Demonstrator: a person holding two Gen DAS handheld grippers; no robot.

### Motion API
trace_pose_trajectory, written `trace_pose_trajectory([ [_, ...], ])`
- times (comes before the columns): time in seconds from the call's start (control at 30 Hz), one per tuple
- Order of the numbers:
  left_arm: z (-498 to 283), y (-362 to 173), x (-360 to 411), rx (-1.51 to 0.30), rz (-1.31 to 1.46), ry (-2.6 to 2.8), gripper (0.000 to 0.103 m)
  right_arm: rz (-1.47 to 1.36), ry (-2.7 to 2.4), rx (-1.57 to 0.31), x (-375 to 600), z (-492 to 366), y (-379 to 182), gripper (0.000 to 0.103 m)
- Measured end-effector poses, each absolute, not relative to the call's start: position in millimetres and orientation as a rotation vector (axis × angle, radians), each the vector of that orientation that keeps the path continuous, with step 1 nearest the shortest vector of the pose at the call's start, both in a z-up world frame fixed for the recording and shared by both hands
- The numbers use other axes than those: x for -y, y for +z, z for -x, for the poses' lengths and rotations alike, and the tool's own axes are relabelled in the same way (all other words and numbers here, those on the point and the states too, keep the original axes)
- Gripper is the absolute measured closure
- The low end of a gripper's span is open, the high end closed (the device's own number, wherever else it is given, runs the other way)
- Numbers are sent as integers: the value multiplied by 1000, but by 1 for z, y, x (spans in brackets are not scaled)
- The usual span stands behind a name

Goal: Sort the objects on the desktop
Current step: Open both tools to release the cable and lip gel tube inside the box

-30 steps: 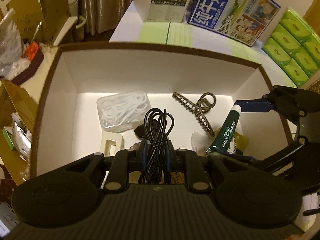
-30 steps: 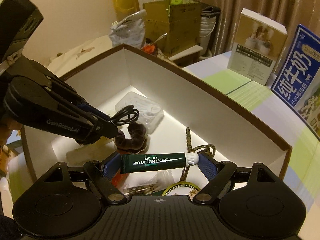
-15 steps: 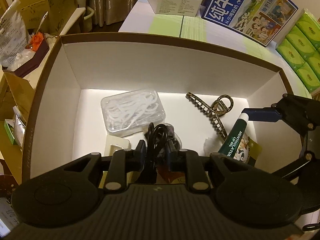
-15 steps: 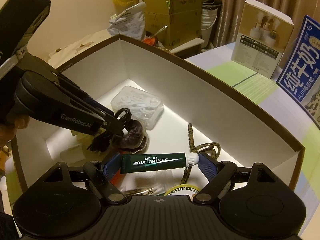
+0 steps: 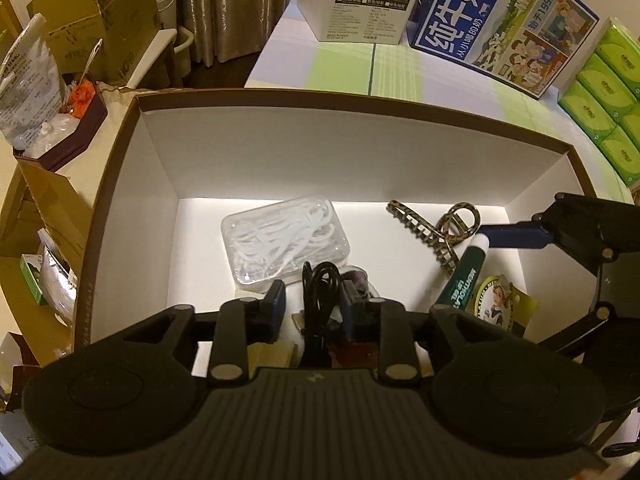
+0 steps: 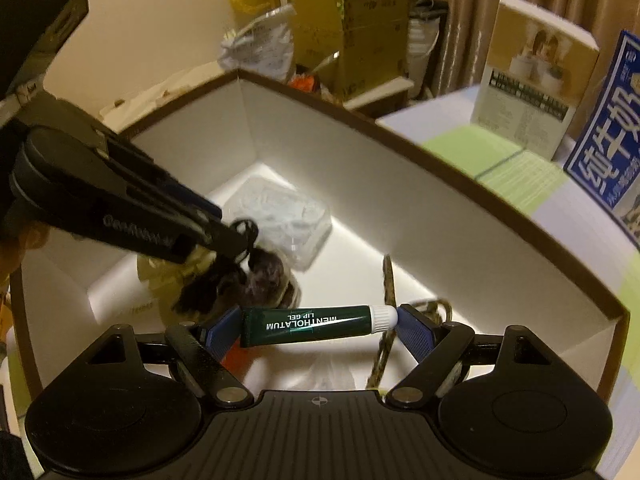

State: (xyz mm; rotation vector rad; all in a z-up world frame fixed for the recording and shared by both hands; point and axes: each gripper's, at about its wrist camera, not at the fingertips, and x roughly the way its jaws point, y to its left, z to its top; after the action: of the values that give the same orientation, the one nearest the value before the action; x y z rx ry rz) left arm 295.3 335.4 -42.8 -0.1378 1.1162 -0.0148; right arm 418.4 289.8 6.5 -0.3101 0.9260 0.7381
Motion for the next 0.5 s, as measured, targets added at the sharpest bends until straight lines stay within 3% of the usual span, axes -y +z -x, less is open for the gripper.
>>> trace_pose_trajectory([
  [0.17,-295,-41,-337,-1110,132,-7,72,315,748,-865,-293,-414,12,10],
  [0.5,-282,-30,-336,-1077,134,-10,54,228,677,-922,-272,-398,27,2],
])
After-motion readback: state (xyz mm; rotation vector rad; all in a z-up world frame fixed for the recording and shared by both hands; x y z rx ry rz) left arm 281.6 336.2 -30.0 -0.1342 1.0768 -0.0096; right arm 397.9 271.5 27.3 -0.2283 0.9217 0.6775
